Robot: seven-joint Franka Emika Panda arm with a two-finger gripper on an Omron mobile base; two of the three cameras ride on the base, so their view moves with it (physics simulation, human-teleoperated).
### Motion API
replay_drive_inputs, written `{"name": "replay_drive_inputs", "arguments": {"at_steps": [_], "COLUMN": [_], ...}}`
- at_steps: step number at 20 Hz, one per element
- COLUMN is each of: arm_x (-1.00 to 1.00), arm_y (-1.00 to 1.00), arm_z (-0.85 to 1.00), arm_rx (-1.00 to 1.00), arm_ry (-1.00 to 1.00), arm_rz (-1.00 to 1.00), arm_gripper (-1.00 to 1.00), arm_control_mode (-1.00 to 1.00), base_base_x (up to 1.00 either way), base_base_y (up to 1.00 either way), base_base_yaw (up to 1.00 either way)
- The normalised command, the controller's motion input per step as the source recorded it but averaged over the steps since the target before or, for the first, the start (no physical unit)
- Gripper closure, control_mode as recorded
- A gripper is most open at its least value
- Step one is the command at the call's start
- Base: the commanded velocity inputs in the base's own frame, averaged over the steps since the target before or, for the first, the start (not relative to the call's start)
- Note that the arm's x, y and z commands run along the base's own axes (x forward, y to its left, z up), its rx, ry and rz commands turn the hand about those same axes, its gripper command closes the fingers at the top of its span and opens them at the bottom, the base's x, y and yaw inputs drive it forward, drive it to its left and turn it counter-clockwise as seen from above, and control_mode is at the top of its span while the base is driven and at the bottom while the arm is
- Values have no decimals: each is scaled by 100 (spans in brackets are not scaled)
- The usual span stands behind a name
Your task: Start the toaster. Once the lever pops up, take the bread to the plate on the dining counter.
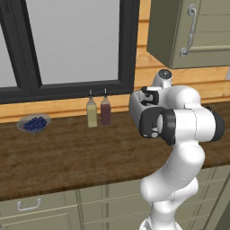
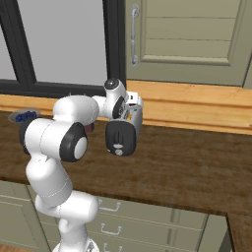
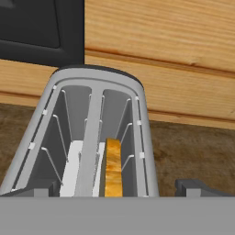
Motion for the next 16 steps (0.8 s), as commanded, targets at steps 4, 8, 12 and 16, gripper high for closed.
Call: {"name": "replay_drive_inputs", "arguments": {"at_steps": [4, 8, 12, 16], "arm_x": [0, 0, 0, 0], "arm_y": [0, 0, 0, 0], "arm_z": [0, 0, 0, 0], "arm_rx": [0, 0, 0, 0], "arm_ry": [0, 0, 0, 0], "arm_rz": [0, 0, 0, 0], "arm_gripper": [-100, -100, -100, -100], "arm_control_mode": [-100, -100, -100, -100], "base_base_x": [0, 0, 0, 0], "base_base_y": [0, 0, 0, 0], "base_base_yaw": [0, 0, 0, 0]}}
